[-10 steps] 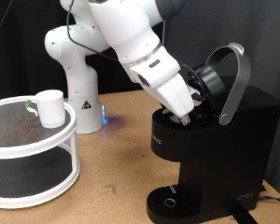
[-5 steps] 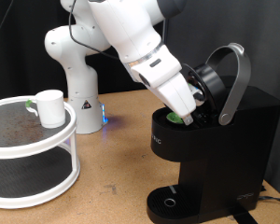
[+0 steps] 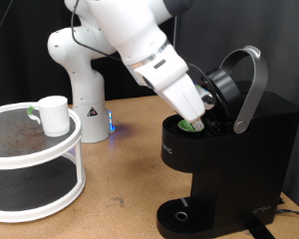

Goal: Make a cup of coffee with the keurig machine

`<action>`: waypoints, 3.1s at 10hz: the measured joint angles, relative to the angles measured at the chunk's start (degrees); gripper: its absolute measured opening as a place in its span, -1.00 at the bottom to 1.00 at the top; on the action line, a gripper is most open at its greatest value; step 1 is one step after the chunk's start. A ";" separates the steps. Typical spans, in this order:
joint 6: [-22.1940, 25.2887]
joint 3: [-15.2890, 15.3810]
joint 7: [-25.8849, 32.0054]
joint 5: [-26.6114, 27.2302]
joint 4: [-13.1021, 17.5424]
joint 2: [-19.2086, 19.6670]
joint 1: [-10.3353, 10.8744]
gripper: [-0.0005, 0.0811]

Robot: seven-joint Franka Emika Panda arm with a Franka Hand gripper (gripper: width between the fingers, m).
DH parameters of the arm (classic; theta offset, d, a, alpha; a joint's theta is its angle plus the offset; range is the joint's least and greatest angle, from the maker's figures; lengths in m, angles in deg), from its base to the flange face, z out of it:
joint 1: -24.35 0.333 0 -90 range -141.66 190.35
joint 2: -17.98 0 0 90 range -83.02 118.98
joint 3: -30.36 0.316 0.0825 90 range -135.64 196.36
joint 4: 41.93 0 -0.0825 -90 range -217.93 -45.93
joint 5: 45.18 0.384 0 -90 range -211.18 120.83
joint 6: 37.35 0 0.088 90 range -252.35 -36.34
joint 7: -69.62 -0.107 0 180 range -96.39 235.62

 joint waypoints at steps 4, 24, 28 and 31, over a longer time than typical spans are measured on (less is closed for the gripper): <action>4.65 -3.46 1.46 2.21 0.47 -3.97 -2.35 0.99; 12.43 -1.90 -1.92 15.75 6.25 -10.78 -1.77 0.99; 11.15 1.75 -4.79 17.60 8.94 -10.58 -0.16 0.99; 6.96 6.59 -8.67 16.14 9.54 -9.96 1.14 0.99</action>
